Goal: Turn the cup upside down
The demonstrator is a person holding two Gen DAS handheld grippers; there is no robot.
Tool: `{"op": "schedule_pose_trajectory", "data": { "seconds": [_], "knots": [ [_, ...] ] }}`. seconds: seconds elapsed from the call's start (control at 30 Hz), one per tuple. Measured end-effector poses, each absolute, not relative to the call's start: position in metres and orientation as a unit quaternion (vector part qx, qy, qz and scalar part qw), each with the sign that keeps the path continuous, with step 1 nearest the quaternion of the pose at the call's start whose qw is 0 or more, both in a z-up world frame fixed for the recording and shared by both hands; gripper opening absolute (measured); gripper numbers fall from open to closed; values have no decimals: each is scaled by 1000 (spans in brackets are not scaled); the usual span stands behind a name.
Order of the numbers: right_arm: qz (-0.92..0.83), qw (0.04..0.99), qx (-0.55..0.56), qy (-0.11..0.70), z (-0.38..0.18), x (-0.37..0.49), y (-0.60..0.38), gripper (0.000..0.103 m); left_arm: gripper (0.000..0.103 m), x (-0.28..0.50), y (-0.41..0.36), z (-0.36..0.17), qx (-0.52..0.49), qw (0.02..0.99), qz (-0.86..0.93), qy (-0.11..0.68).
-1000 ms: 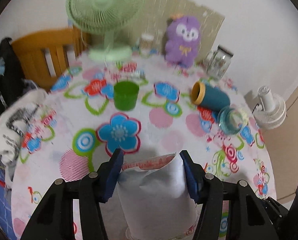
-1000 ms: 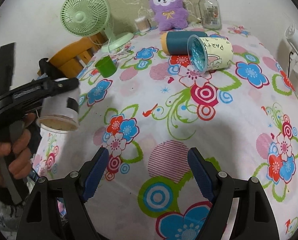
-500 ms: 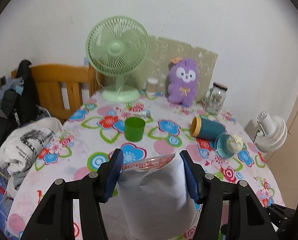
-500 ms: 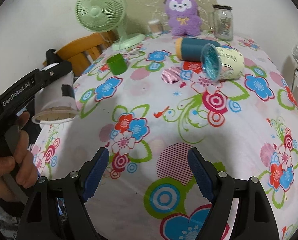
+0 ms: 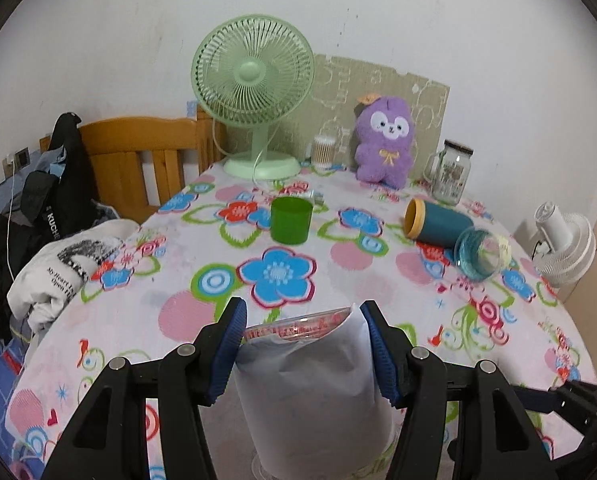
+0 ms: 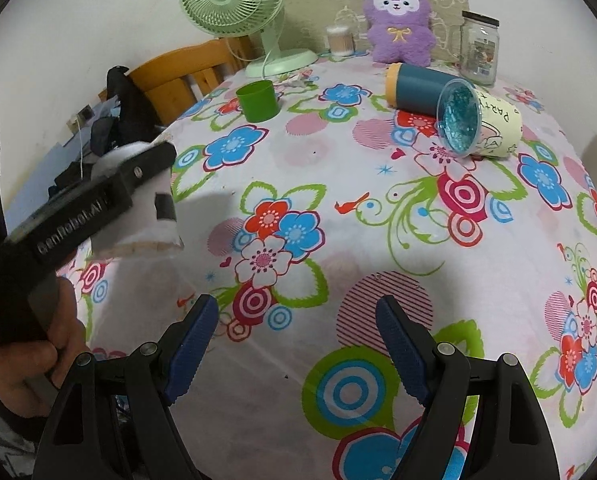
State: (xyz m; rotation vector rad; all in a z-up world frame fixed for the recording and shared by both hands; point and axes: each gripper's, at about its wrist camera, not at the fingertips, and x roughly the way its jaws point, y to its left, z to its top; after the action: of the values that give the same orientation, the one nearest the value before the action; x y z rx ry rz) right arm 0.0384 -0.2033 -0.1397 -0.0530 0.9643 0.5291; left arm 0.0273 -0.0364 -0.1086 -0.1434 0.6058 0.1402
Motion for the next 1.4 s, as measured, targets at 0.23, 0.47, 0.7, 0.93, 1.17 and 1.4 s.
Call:
{"op": "schedule_pose_trajectory", "data": {
  "seconds": [0.23,0.47,0.7,0.93,1.17,1.4],
  "knots": [
    [254,851,-30,459,-141,36,-201,83,61,16,-39,-121,-72,947,70,306],
    [255,851,-32,459,-142,33,-200,83,61,-1,-41,-121,-68,950,74,295],
    [266,848,-44,456,-142,27,-194,83,69,-8,-41,-123,-73,942,74,320],
    [266,847,-50,457,-143,25,-190,83,74,-18,-36,-130,-84,938,86,325],
    [271,846,-52,456,-144,23,-187,83,74,-29,-32,-129,-83,937,97,325],
    [275,844,-57,457,-144,22,-182,83,74,-33,-27,-125,-91,937,93,325]
  ]
}}
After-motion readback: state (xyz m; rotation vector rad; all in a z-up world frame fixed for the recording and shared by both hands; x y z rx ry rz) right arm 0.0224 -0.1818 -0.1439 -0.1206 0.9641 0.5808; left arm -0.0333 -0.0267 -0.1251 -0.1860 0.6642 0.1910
